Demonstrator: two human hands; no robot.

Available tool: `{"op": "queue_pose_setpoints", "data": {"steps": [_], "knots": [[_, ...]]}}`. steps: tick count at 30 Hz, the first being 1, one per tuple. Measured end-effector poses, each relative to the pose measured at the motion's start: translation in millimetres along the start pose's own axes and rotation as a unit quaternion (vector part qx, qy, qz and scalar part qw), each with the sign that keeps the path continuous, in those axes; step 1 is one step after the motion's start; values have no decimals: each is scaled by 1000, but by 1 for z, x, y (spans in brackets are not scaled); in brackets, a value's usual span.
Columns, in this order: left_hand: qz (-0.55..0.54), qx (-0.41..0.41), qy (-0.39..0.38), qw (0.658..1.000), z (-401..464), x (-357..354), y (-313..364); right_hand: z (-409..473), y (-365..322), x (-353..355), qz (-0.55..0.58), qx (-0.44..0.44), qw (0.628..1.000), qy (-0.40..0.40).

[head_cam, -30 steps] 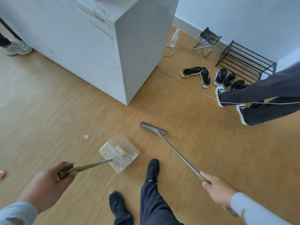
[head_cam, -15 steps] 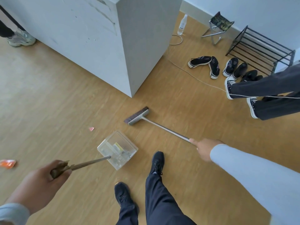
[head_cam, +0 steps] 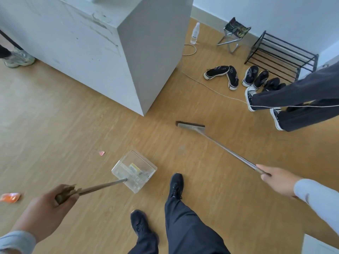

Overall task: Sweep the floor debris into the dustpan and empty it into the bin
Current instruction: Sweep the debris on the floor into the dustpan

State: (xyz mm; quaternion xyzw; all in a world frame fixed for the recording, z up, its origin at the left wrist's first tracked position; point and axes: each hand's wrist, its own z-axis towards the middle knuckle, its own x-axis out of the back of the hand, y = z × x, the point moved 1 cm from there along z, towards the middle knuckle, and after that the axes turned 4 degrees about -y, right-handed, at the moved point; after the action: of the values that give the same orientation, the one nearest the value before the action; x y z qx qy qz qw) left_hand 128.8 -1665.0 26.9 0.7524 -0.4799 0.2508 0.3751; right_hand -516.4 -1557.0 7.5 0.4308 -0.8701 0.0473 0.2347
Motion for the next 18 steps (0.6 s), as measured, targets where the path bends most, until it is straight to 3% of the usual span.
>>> {"op": "queue_pose_setpoints", "data": {"steps": [3,7,10,14,18], "knots": [[-13,2,-3,1000,0,9,6,34,-33,-8,16,-20,1000,5],[-33,-10,-8,999,2,13,-1,36,-97,-74,71,-34,994,-72],[16,-28,-5,999,12,16,-27,6,-131,-142,162,-54,980,-102],[41,-52,-3,998,22,26,-59,-48,-177,-213,198,-40,970,-138],[38,-70,-27,996,28,36,-105,-98,-234,-267,217,8,970,-111]]}}
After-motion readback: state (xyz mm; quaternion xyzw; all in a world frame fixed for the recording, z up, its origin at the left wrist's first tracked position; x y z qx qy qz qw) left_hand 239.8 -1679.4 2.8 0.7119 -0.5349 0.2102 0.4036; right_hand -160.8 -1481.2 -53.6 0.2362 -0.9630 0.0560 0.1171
